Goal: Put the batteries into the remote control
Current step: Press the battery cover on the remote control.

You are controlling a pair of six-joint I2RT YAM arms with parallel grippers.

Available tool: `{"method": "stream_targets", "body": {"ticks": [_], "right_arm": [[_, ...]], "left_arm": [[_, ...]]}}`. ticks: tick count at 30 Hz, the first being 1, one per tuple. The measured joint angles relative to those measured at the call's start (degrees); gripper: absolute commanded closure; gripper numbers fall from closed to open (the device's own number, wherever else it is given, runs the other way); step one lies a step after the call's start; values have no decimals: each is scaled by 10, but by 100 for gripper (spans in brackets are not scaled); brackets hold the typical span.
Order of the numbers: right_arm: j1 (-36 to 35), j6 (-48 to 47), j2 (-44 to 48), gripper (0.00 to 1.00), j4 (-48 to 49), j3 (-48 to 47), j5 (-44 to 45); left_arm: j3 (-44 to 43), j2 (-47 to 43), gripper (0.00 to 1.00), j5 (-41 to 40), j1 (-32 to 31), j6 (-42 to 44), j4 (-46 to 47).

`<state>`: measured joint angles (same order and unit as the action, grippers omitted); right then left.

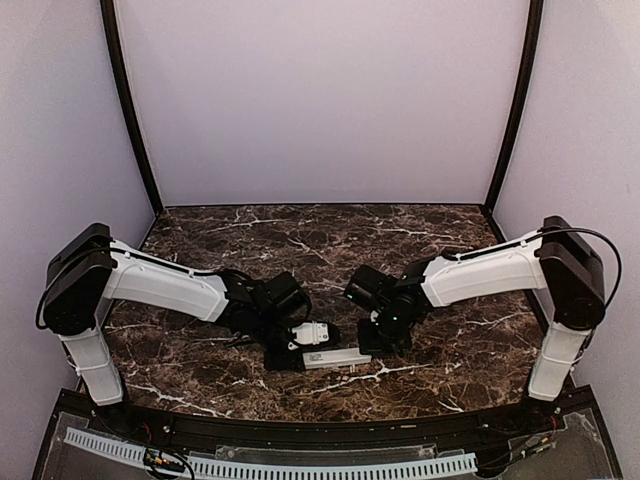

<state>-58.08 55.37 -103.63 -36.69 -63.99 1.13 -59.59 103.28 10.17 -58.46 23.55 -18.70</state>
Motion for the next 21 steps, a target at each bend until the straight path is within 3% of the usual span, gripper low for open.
{"method": "stream_targets", "body": {"ticks": [7, 10, 13, 21], "right_arm": [[15, 8, 61, 100, 24, 67, -6], [31, 8, 76, 100, 21, 87, -2], [38, 6, 76, 100, 11, 90, 5], [38, -10, 71, 100, 3, 72, 6]], "left_arm": [[0, 0, 45, -1, -2, 2, 2], [0, 0, 40, -10, -3, 2, 2], [0, -4, 43, -30, -3, 2, -5], [-4, -29, 79, -82, 6, -56, -105]]}}
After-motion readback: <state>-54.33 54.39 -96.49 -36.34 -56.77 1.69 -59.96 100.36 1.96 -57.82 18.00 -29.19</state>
